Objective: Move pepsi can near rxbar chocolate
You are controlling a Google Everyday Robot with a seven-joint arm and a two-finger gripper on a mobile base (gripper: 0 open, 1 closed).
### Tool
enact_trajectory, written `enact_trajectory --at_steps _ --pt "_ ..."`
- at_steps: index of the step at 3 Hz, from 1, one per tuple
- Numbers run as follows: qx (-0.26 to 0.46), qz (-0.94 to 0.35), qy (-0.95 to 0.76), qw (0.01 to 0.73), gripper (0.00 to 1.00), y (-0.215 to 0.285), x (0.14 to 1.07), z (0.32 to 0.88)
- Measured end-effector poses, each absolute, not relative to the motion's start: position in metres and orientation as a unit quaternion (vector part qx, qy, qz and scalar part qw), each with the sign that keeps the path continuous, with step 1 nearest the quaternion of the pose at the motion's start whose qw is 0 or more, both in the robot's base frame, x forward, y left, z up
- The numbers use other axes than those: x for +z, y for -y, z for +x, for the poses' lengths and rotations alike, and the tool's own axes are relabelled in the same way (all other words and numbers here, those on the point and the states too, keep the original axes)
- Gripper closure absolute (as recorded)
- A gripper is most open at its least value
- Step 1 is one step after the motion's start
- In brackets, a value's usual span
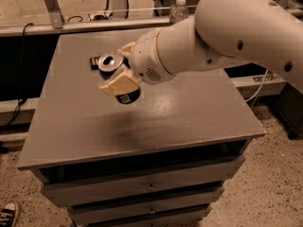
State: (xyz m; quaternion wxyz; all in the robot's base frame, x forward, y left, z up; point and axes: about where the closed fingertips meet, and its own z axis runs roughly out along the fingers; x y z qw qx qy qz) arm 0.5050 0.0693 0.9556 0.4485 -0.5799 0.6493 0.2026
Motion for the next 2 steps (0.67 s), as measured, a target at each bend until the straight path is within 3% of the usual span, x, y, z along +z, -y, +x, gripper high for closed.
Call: enact_trajectory --at_steps 2 --pt "0.187 -0.545 -0.65 0.496 1.0 -0.066 0.941 0.586"
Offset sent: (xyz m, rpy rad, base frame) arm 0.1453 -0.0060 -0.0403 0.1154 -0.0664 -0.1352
